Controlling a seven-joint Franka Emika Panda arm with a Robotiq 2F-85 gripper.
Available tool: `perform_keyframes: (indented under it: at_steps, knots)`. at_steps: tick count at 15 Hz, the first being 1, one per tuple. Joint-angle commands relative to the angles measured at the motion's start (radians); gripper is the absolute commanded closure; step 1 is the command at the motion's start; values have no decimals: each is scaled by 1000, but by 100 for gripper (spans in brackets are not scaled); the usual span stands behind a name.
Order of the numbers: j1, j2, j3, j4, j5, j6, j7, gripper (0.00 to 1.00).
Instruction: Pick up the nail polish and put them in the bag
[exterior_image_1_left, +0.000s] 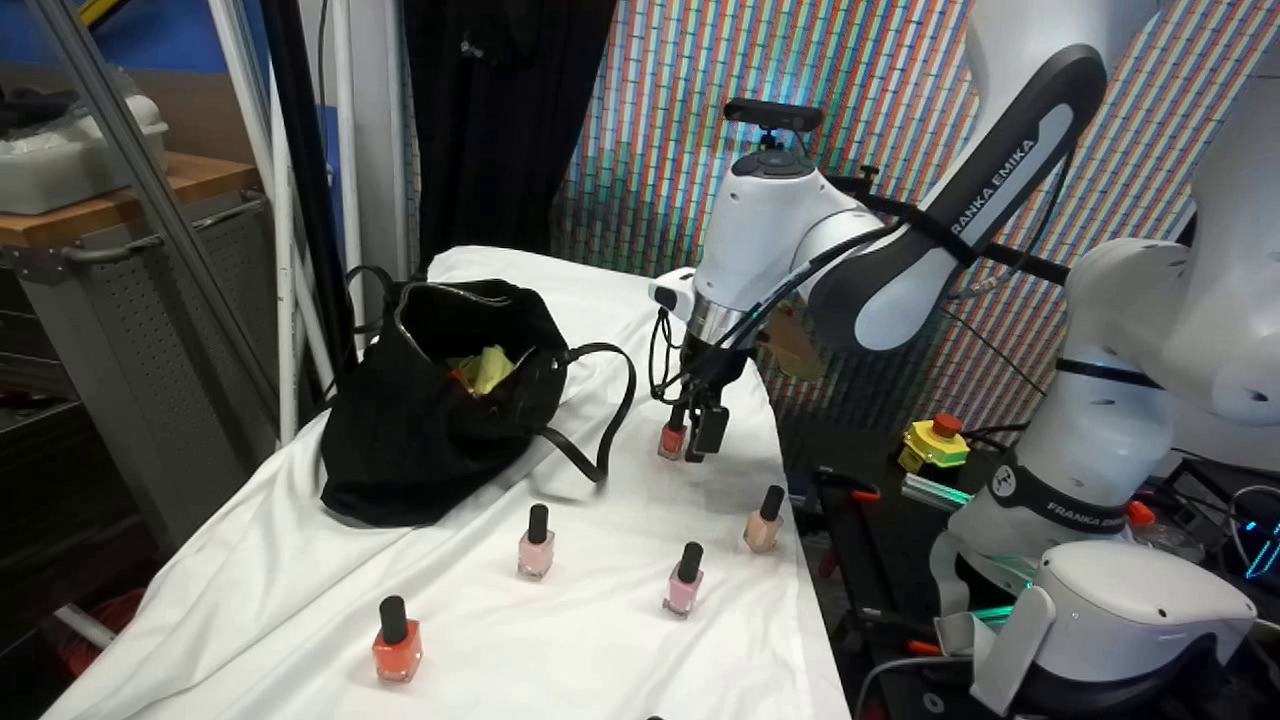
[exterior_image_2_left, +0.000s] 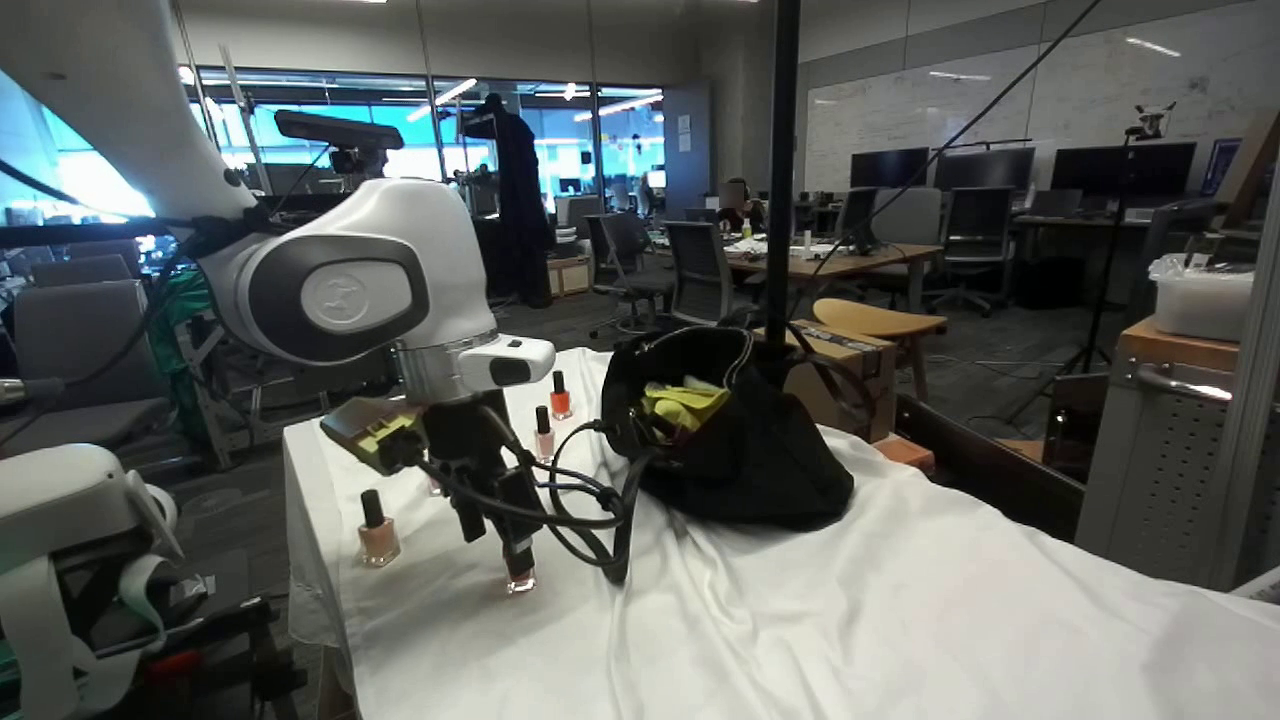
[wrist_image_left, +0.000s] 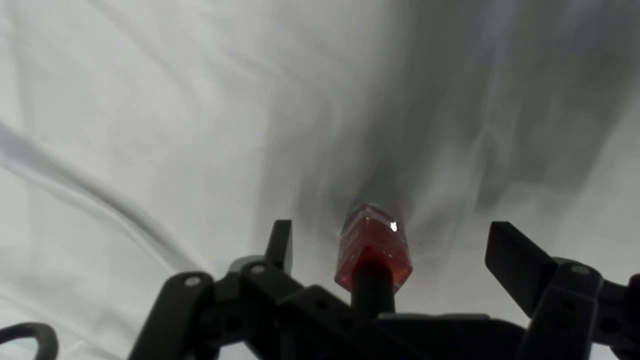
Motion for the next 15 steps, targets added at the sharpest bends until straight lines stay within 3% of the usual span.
perform_keyframes:
  at_steps: [1, 15]
  knots:
    - [13, 35, 8, 33, 11, 17, -25, 0]
    - [21, 141, -12, 122, -2, 0, -45, 0]
